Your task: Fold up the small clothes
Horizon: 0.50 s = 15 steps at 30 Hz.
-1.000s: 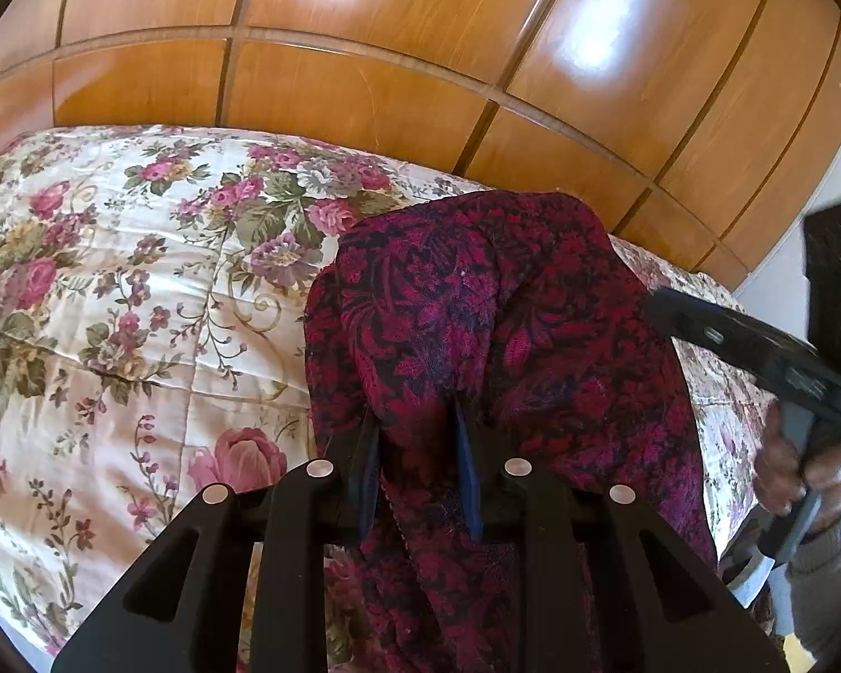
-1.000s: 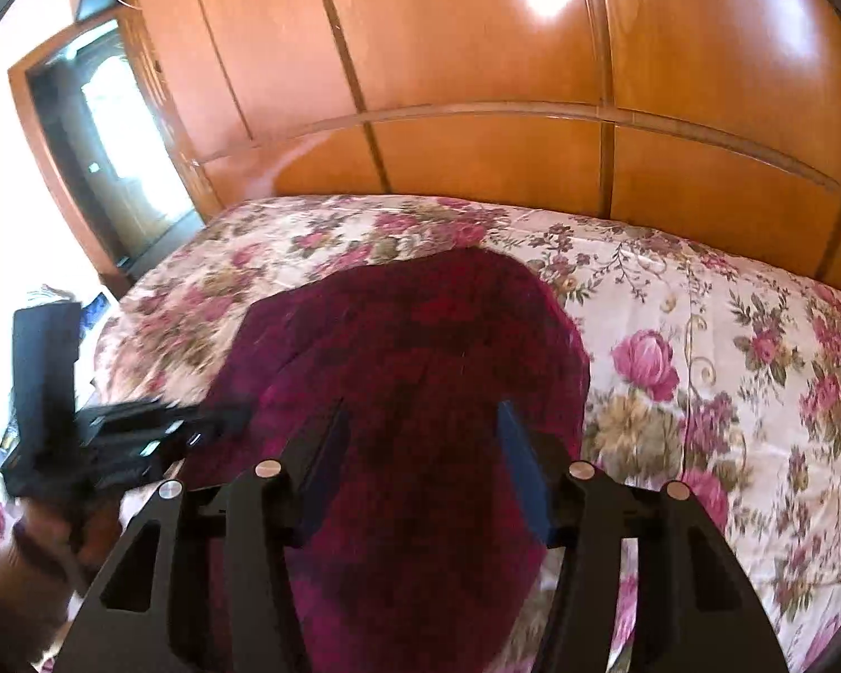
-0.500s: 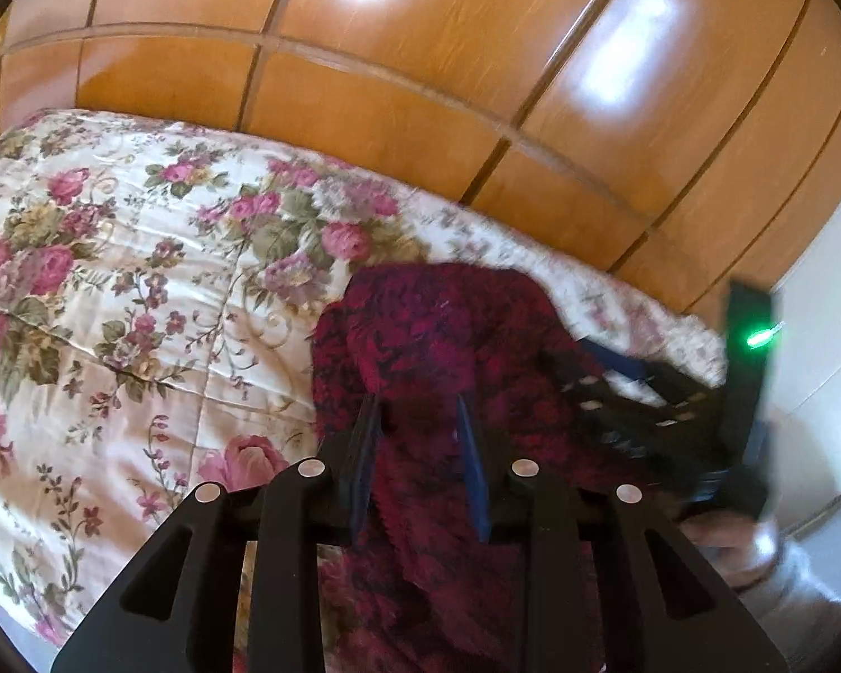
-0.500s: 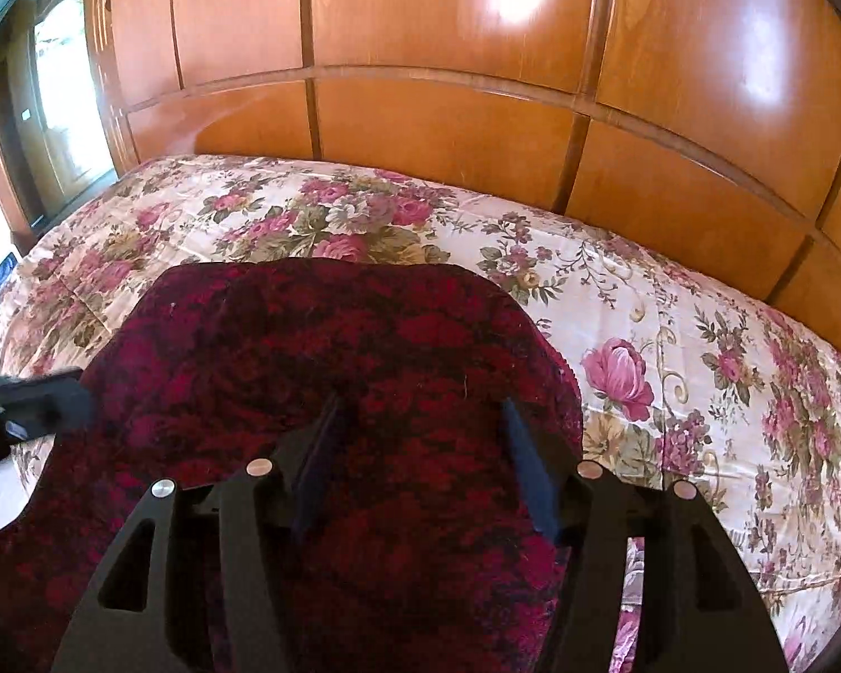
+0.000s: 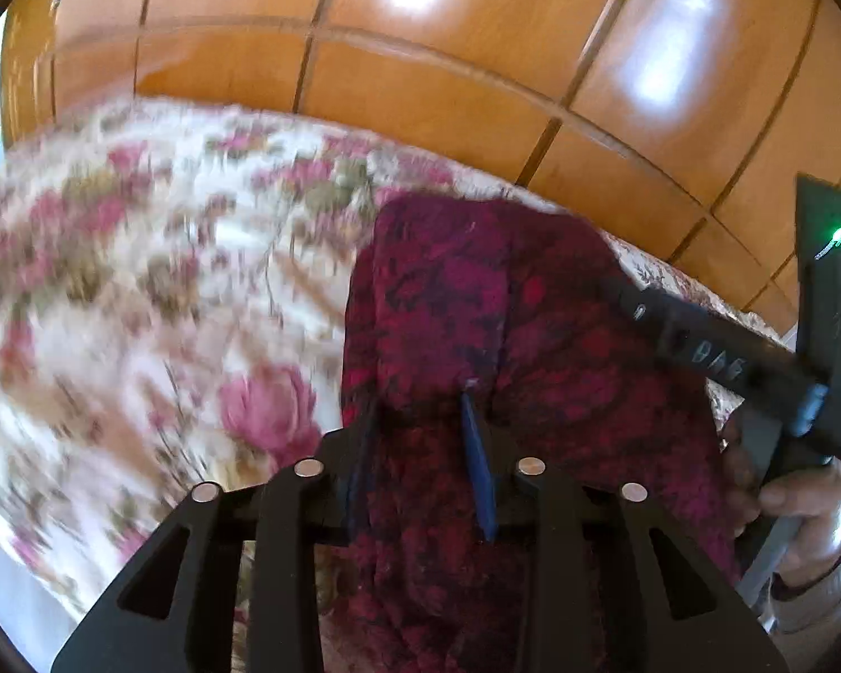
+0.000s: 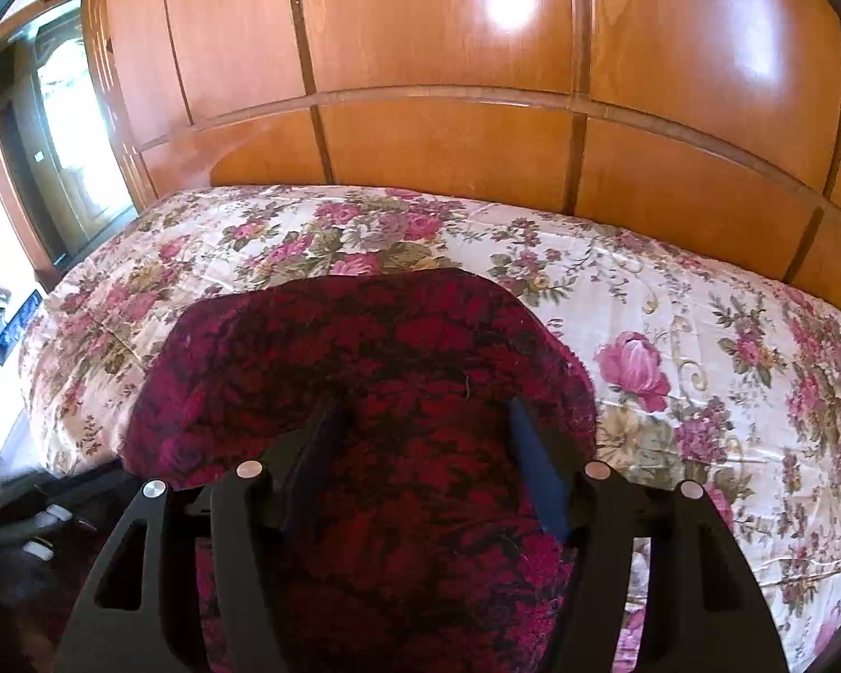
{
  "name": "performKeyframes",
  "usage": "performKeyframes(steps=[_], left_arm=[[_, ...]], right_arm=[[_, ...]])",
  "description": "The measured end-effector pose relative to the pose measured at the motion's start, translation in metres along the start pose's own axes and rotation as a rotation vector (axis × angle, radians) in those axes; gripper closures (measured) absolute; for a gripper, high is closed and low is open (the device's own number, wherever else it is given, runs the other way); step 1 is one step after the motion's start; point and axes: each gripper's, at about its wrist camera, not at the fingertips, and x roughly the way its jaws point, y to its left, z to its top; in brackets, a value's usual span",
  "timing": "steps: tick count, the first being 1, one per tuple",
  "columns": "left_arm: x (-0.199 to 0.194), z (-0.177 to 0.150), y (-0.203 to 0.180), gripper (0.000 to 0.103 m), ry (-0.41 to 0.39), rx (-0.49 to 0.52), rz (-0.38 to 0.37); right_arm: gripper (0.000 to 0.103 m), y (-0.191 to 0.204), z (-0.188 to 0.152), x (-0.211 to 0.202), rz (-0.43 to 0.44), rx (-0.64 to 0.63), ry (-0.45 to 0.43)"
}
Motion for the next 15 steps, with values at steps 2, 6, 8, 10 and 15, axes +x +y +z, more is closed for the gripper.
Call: performKeyframes(steps=[2,6,8,10,15], left_arm=[[-0.001,-0.004,0.009,0.065,-0.016,-0.040,-0.010],[-0.009,0.001,0.013,0.058,-0.023,-0.071,-0.012],[-0.013,0.005,0.006,0.051,-0.032,-0.046,0.015],[-0.020,0.010,-0.003,0.043,-0.052,-0.006,0.063],[-0.030,0.014,-0.015,0.043,-0.074,0.069,0.120]], right_arm=[[0.035,0.006,-0.003,0.001,-0.023,-0.028,-0.014],[0.034,0.001,-0.003,-0.001,-0.006,-0.007,-0.021],[0.031,-0.004,-0.003,-0.004,0.013,0.012,-0.030],[0.023,-0.009,-0.004,-0.007,0.030,0.028,-0.038],[0.012,-0.020,-0.004,-0.014,0.066,0.066,-0.043]])
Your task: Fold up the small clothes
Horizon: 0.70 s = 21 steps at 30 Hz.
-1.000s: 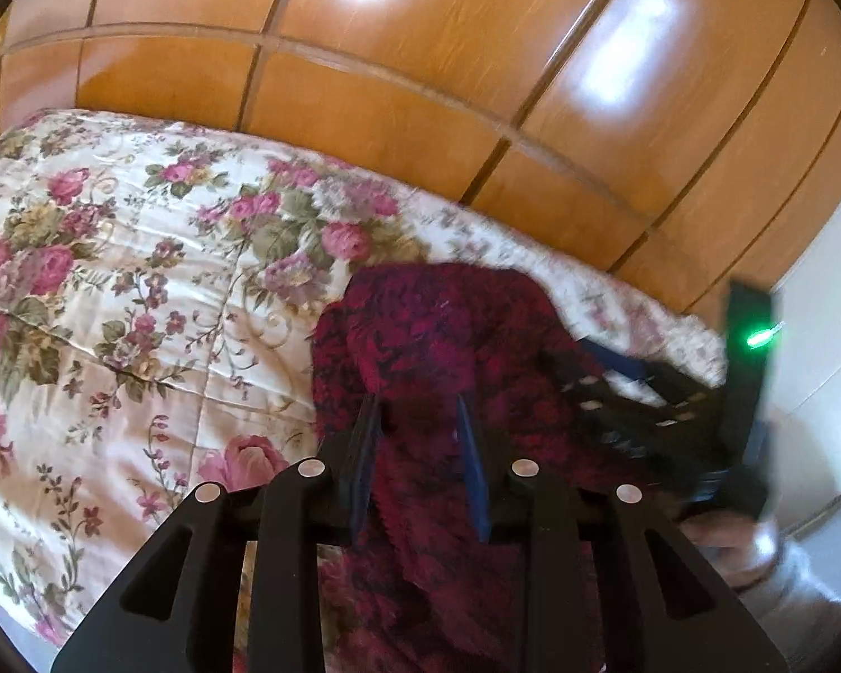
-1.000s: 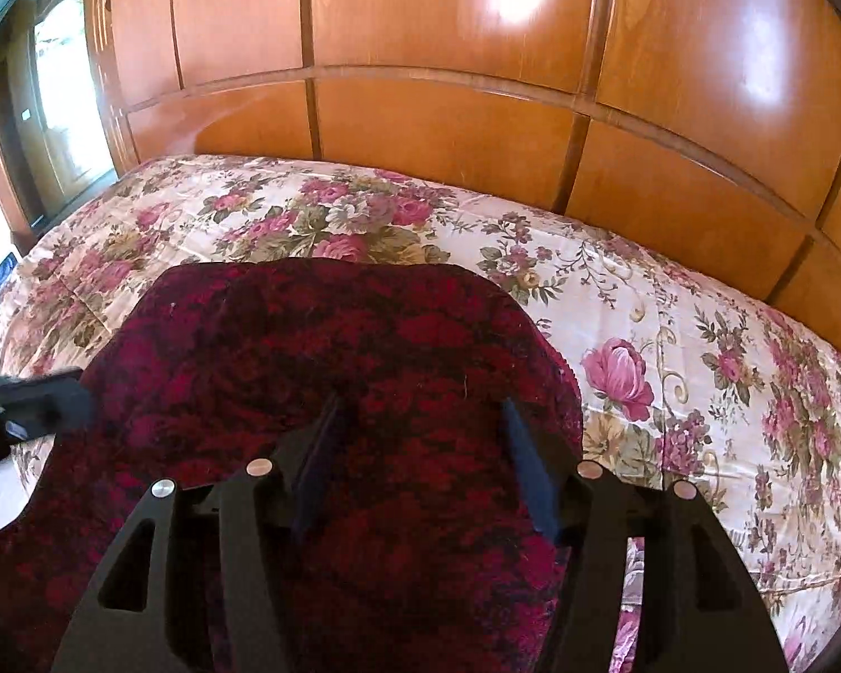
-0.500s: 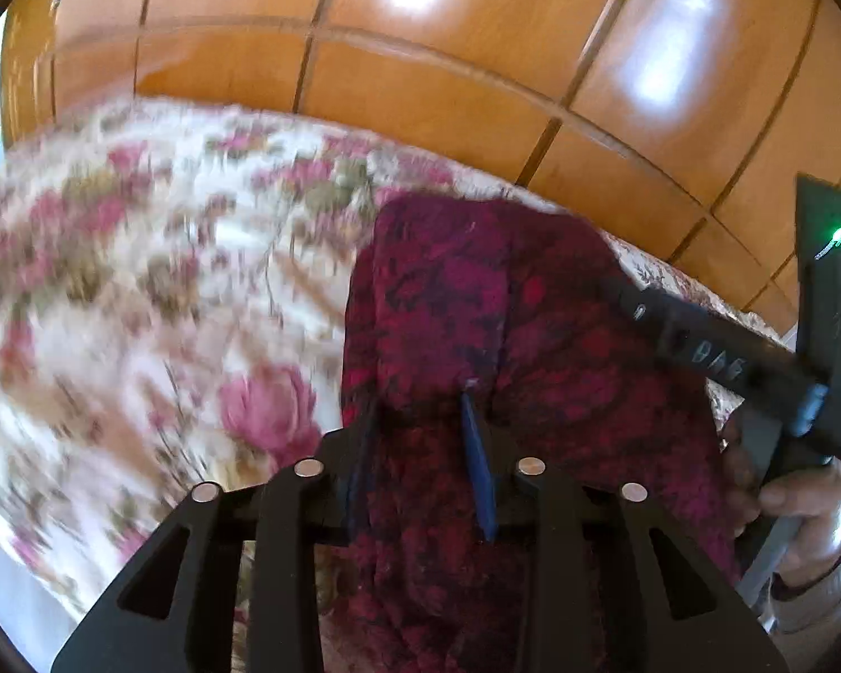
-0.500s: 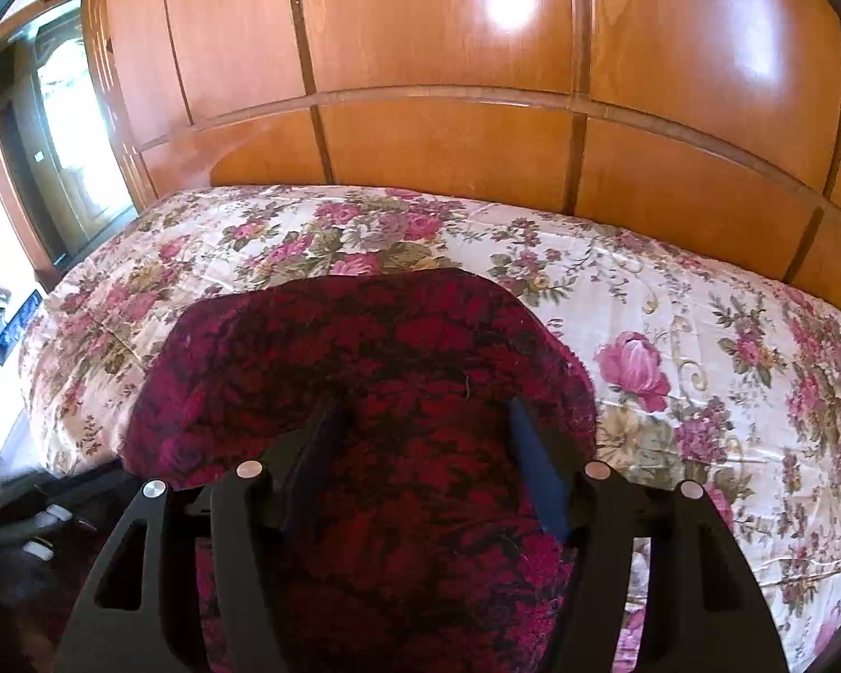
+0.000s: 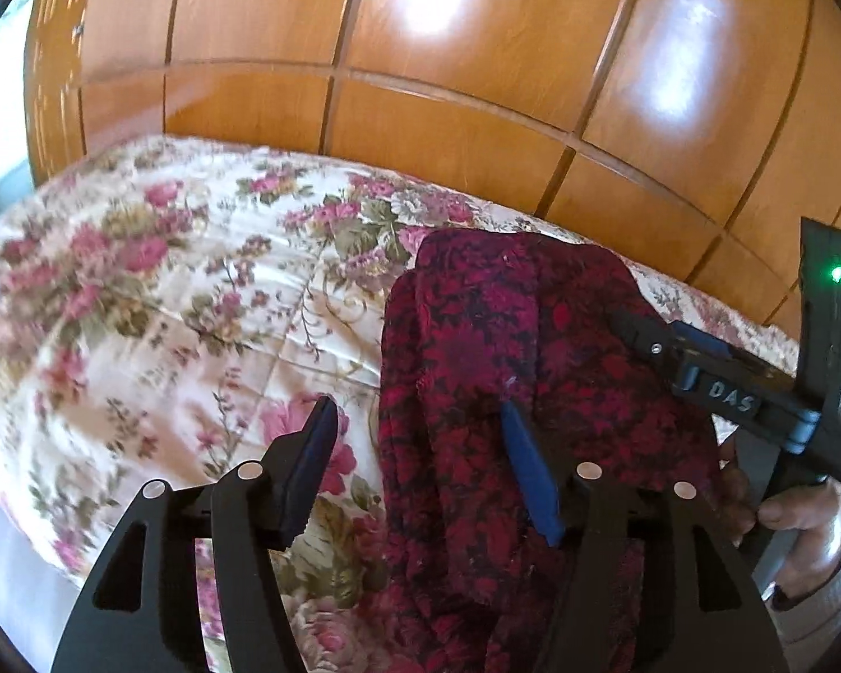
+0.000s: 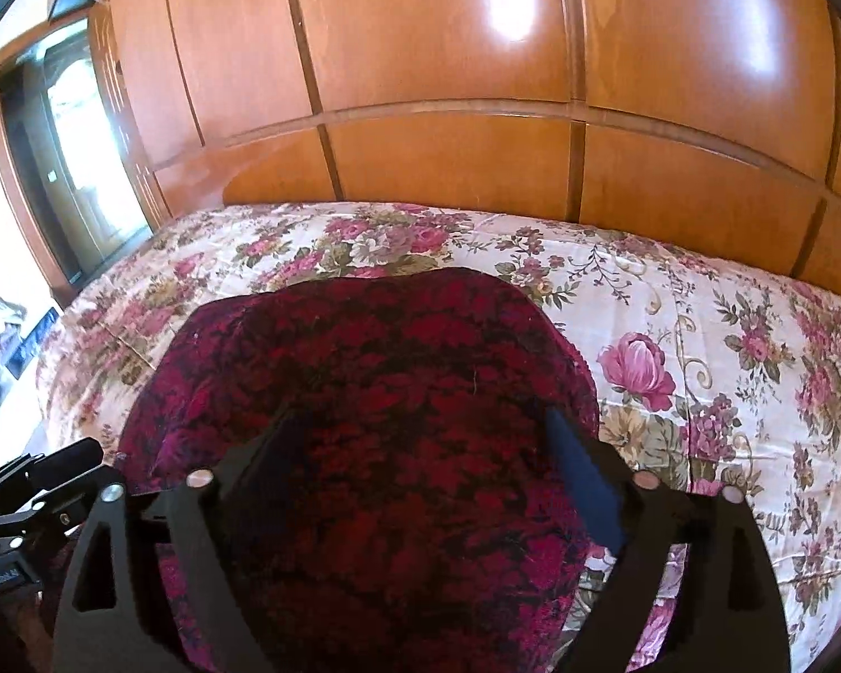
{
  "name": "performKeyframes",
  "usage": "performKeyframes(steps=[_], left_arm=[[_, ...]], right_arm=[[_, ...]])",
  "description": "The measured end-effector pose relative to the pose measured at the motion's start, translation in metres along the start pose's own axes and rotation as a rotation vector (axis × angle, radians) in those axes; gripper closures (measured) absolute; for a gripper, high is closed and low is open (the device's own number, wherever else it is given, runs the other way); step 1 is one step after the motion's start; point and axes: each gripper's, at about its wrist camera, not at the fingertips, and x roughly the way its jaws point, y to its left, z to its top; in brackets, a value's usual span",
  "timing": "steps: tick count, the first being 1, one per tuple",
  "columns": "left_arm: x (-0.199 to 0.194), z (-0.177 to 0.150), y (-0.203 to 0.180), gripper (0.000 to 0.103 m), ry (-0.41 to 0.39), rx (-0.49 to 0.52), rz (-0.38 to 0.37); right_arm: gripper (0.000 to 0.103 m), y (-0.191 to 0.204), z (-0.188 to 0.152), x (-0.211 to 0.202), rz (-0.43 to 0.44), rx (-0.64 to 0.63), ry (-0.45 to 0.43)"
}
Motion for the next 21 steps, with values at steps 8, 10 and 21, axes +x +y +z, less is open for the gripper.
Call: performKeyframes(steps=[8,10,21], left_arm=[[-0.001,0.001,-0.005,0.039,0.002,0.048,0.025],[-0.001,0.000,-0.004,0.036,0.002,0.054,0.027],[0.010,-0.002,0.004,0.026,0.025,0.045,0.011]], right_arm=[[0.003,-0.019,-0.006,-0.016,0.078,0.073,0.011],[0.003,-0.028,-0.010,-0.019,0.115,0.099,0.018],[0.002,-0.065,-0.037,-0.007,0.314,0.227,0.125]])
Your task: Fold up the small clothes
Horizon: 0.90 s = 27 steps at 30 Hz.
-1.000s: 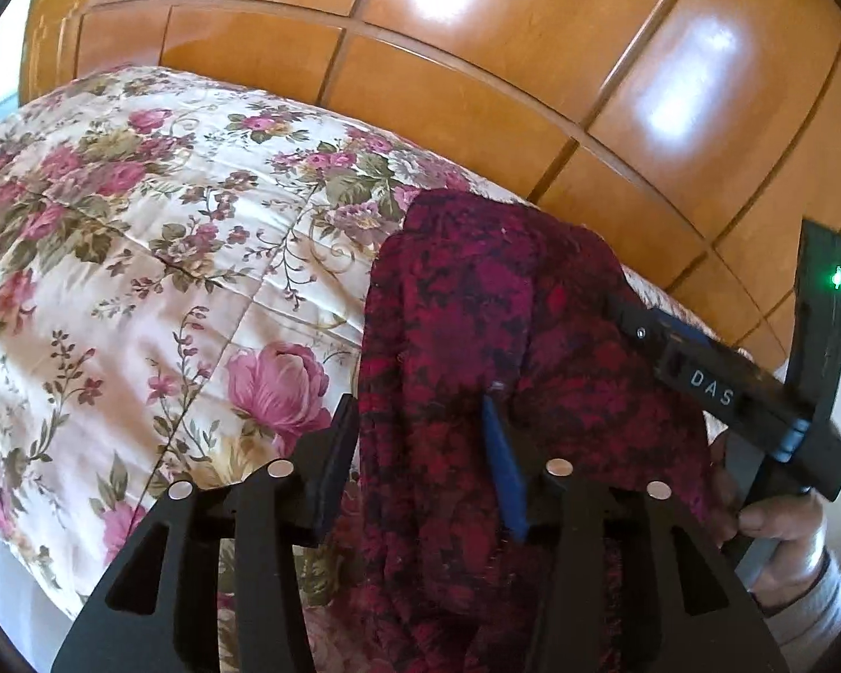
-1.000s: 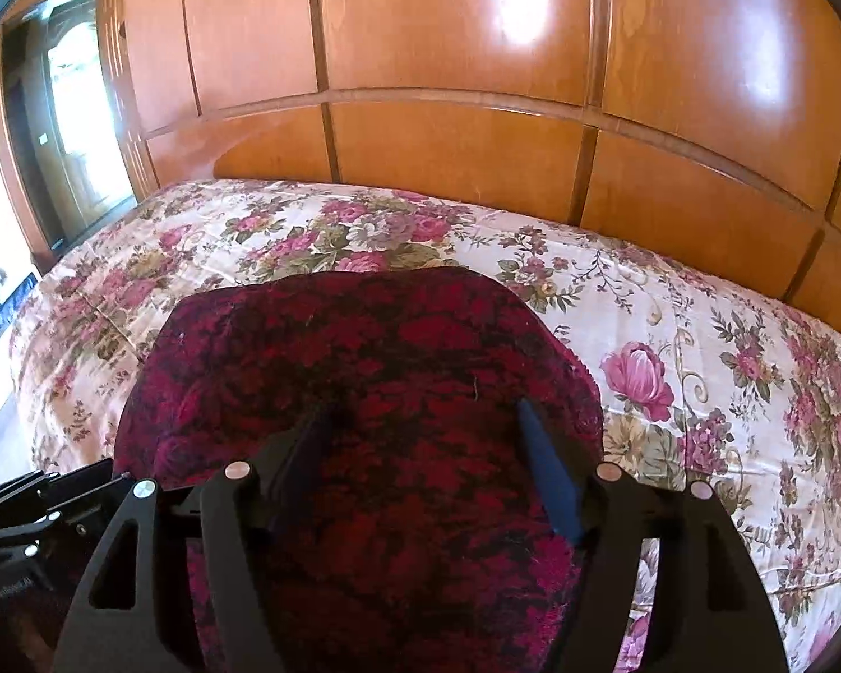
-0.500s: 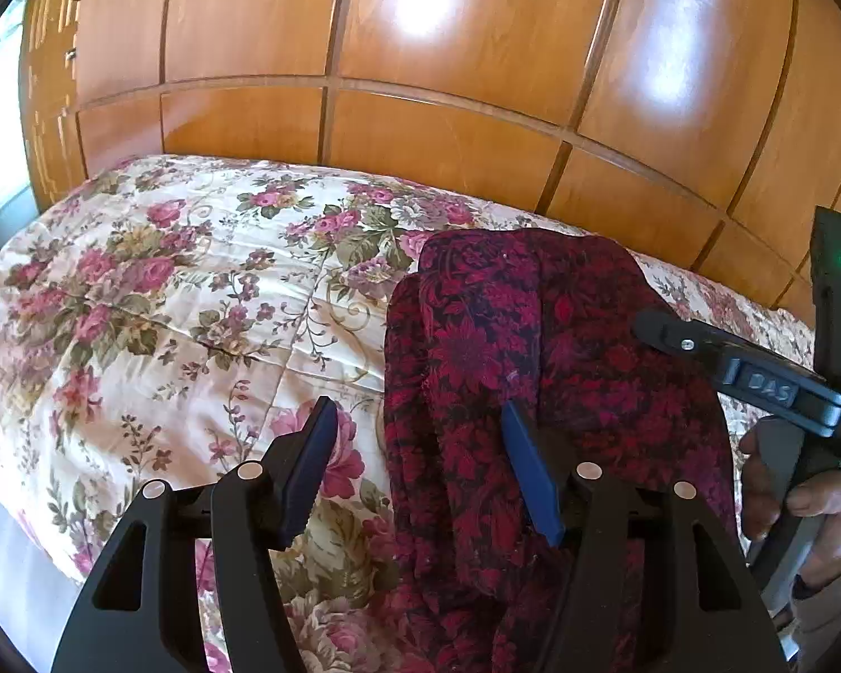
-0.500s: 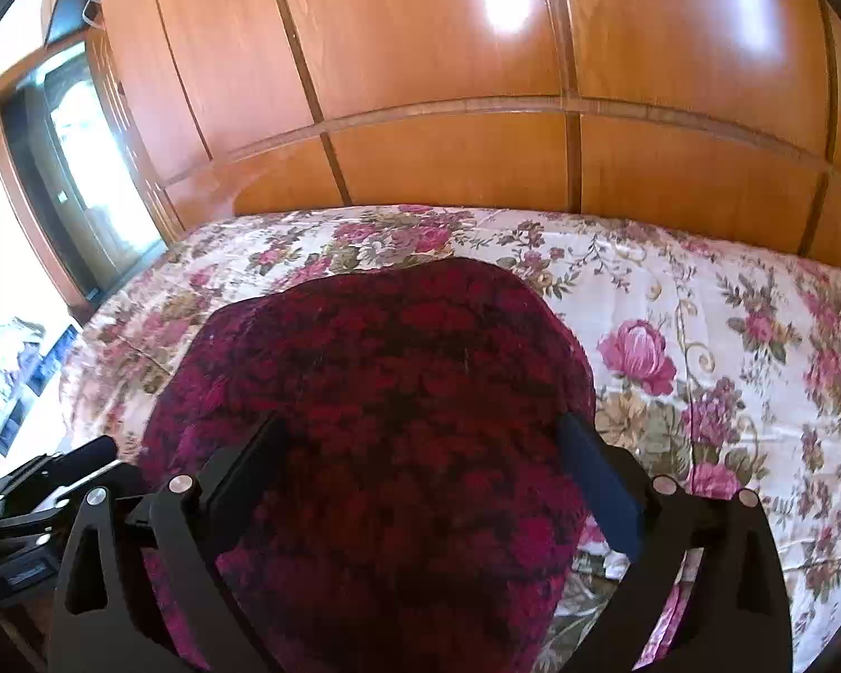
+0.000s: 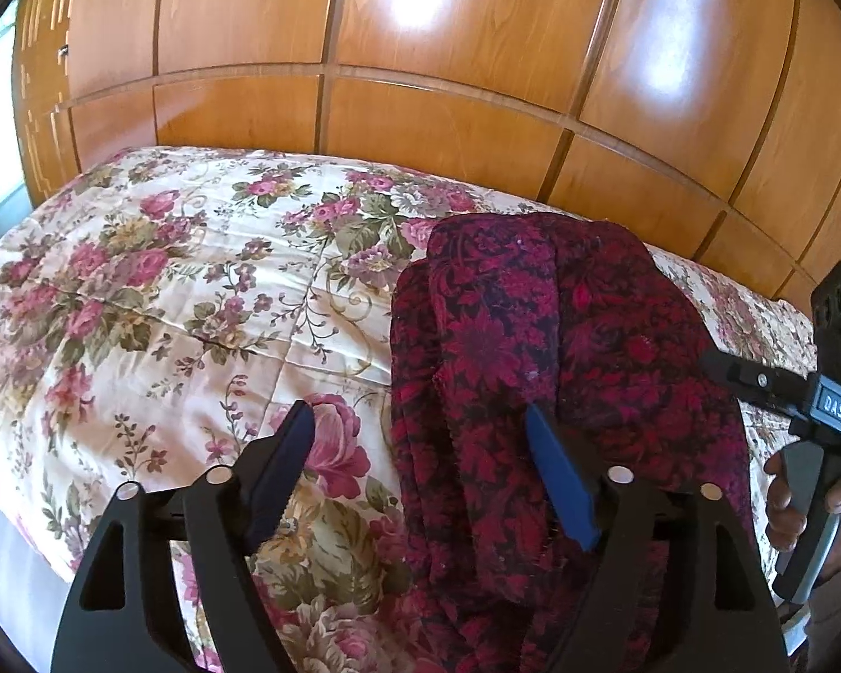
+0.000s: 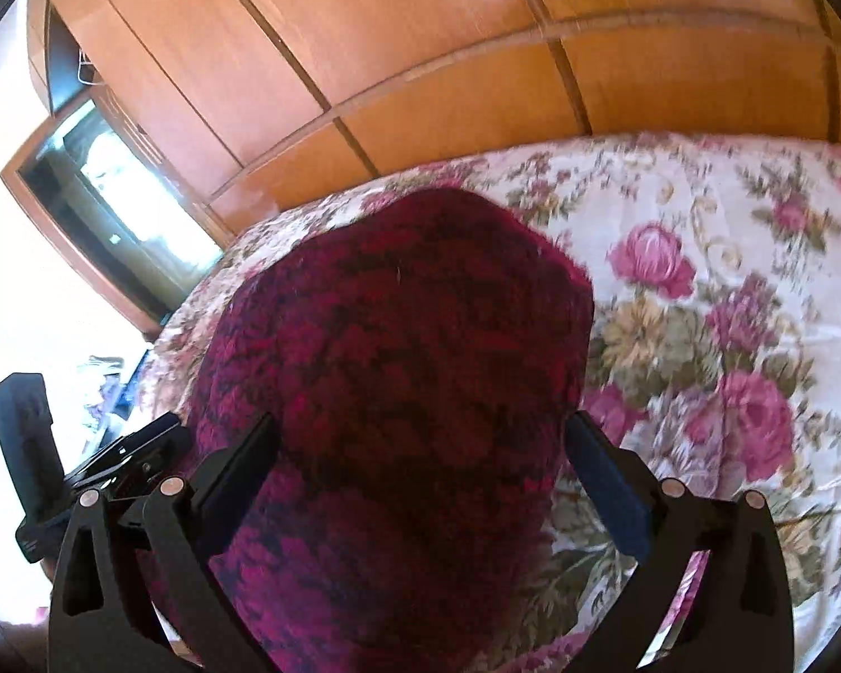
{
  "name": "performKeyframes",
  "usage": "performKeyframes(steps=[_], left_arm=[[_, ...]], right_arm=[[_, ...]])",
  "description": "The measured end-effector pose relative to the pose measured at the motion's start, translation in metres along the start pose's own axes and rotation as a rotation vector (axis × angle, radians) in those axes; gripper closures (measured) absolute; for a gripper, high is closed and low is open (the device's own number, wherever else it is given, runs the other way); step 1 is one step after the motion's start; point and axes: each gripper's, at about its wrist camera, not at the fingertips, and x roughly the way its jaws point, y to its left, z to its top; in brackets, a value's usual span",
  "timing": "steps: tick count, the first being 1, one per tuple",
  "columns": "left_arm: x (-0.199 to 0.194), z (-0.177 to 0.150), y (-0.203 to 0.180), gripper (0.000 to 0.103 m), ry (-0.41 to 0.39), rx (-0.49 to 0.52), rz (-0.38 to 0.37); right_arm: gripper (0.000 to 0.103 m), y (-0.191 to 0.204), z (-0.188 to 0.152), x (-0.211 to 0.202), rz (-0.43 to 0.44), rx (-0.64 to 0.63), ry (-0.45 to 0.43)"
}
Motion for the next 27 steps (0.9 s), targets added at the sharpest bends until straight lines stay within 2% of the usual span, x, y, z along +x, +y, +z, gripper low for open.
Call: performKeyframes(steps=[5,11,18,21,23,26,27], left_arm=[[0.006,0.001,0.008,0.022,0.022,-0.023,-0.045],[0.019,-0.001,0.027,0.015,0.060,-0.101,-0.163],[0.040,-0.010,0.056,0.015,0.119,-0.265,-0.389],[0.056,-0.017,0.069,0.015,0.161,-0.359,-0.511],[0.065,-0.021,0.073,0.018,0.178,-0.405,-0.572],[0.072,-0.026,0.077,0.027,0.187,-0.448,-0.671],[0.073,-0.028,0.076,0.030,0.188,-0.456,-0.701]], right_arm=[[0.002,-0.017,-0.009,0.004,0.095,0.071,0.041],[0.002,-0.041,-0.016,0.019,0.248,0.186,0.080],[0.002,-0.053,-0.019,0.032,0.352,0.246,0.097],[0.002,-0.053,-0.019,0.035,0.371,0.248,0.087],[0.002,-0.053,-0.018,0.038,0.382,0.242,0.076],[0.002,-0.050,-0.018,0.039,0.390,0.238,0.066],[0.006,-0.048,-0.020,0.038,0.391,0.234,0.061]])
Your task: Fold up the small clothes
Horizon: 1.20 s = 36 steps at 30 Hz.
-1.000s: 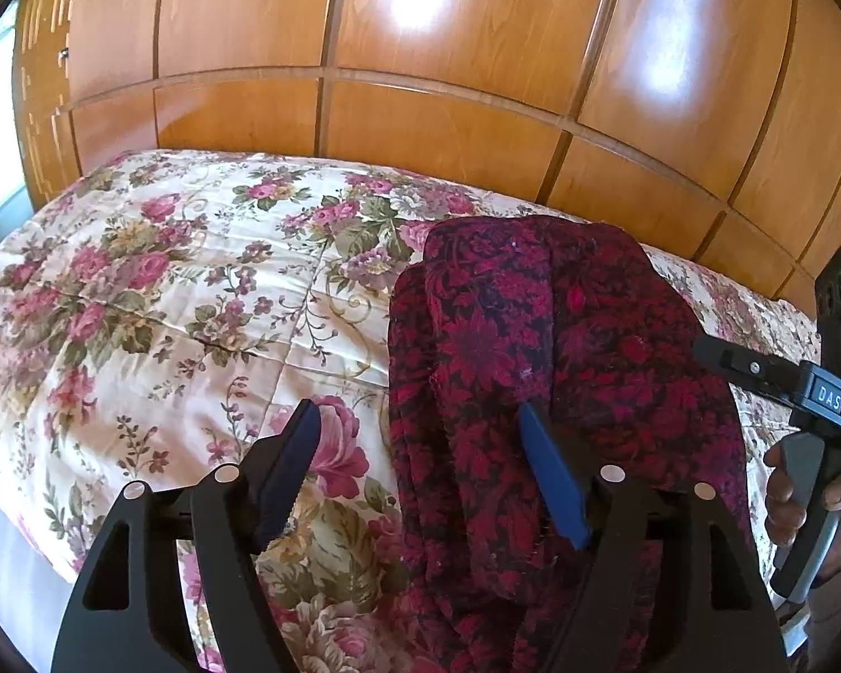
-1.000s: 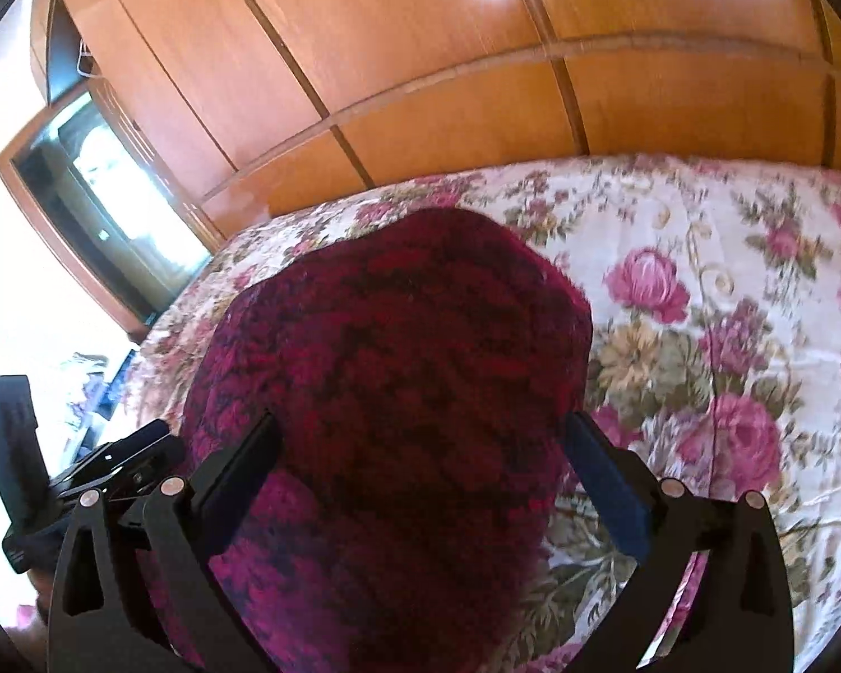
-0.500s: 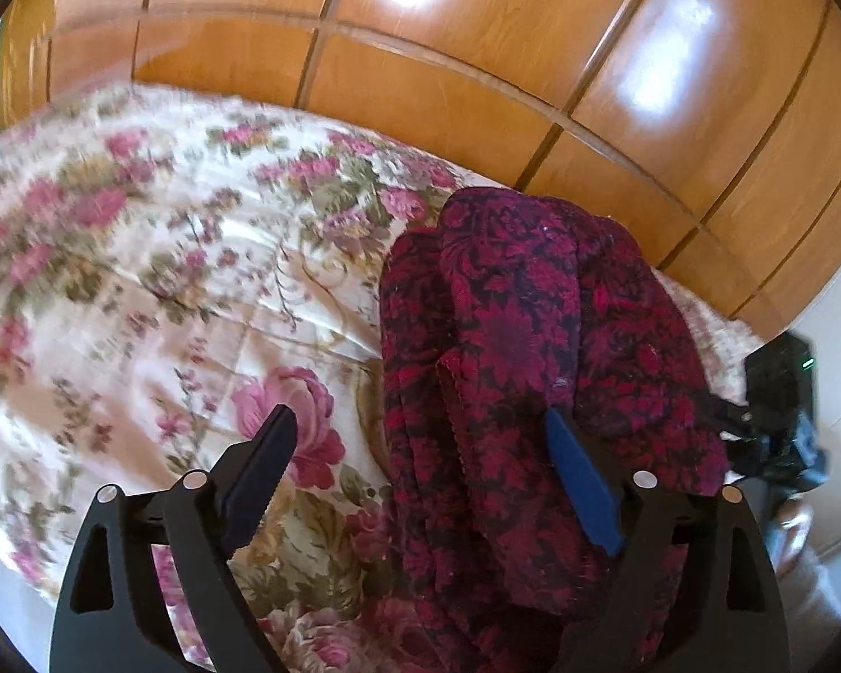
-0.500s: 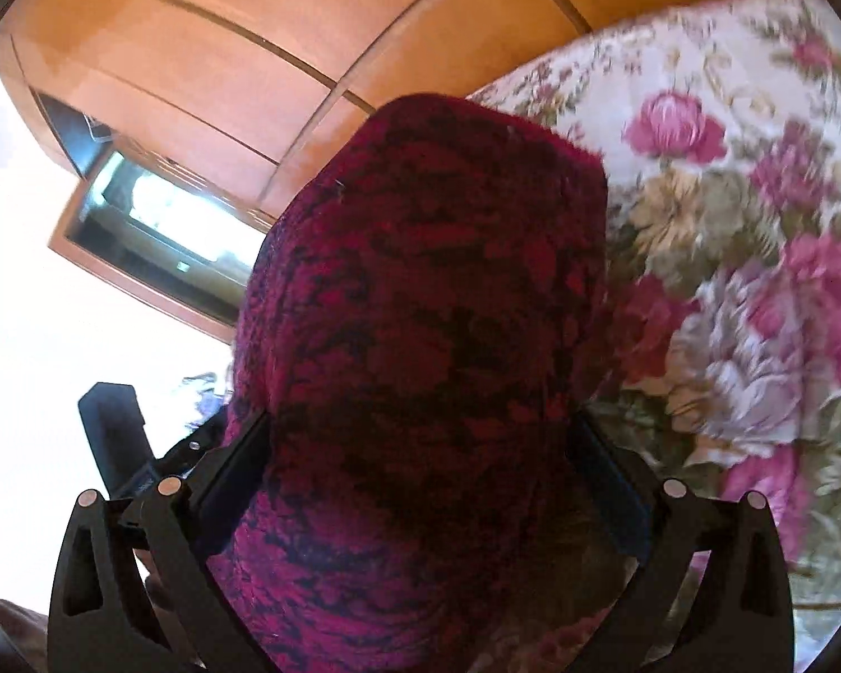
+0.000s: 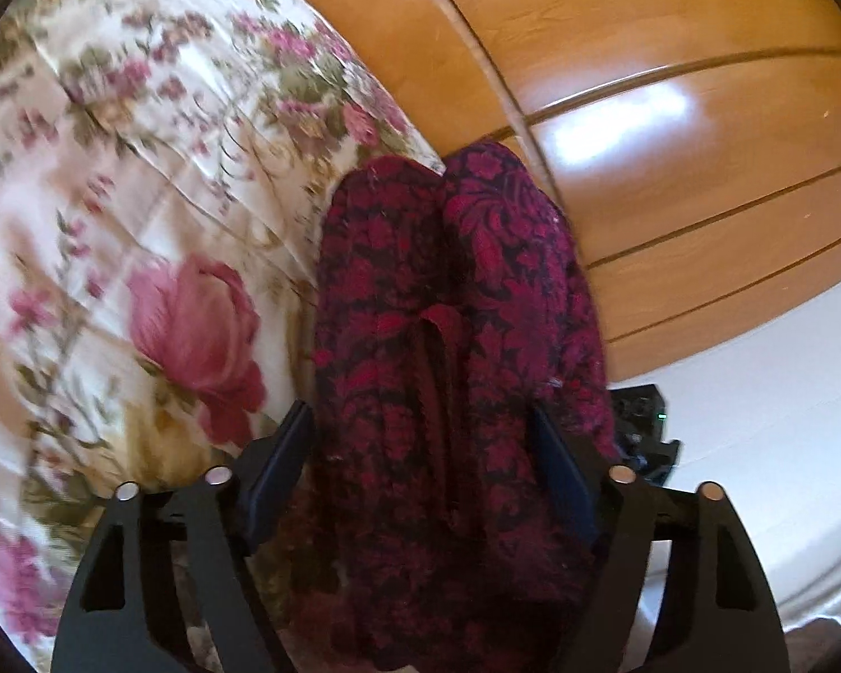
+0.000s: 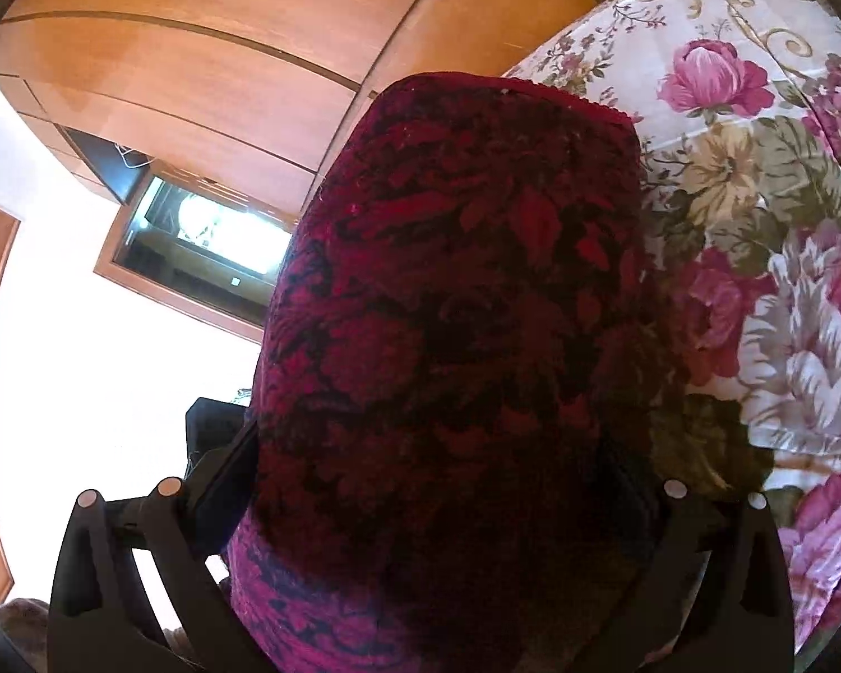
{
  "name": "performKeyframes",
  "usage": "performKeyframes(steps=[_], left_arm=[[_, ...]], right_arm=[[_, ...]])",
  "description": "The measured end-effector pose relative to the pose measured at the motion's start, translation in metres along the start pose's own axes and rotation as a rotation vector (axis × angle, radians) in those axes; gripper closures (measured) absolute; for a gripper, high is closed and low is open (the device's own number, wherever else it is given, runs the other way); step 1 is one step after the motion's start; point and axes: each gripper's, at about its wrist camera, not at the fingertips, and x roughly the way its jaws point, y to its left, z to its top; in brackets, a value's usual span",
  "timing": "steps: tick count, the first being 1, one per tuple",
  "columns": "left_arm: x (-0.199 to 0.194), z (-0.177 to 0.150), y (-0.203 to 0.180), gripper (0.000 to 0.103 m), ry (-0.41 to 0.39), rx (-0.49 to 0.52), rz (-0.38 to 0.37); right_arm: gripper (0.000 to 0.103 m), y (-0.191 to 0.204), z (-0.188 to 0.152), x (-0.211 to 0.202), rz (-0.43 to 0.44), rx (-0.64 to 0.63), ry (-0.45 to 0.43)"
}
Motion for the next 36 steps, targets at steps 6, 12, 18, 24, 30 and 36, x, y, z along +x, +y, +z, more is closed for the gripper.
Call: performKeyframes(steps=[6,12,18,24,30,36], left_arm=[[0.010,-0.008,-0.015,0.032,0.002,0.042,-0.084],[0.059,0.008,-0.065,0.032,0.076,0.095,-0.195],[0.174,0.031,-0.175,0.032,0.210,0.296,-0.245],[0.301,0.015,-0.254,0.034,0.375,0.431,-0.136],[0.355,-0.041,-0.261,0.035,0.410,0.675,0.118],[0.311,-0.050,-0.259,0.036,0.284,0.701,0.185]], right_arm=[[0.028,0.036,-0.009,-0.018,0.013,-0.088,-0.049],[0.032,0.058,-0.010,-0.082,-0.010,-0.155,-0.195],[0.032,0.024,-0.003,-0.203,-0.107,-0.109,-0.458],[0.033,-0.069,-0.023,-0.288,-0.268,0.100,-0.598],[0.028,-0.116,-0.069,-0.297,-0.416,0.182,-0.582],[0.013,-0.077,-0.067,-0.307,-0.569,0.107,-0.591]])
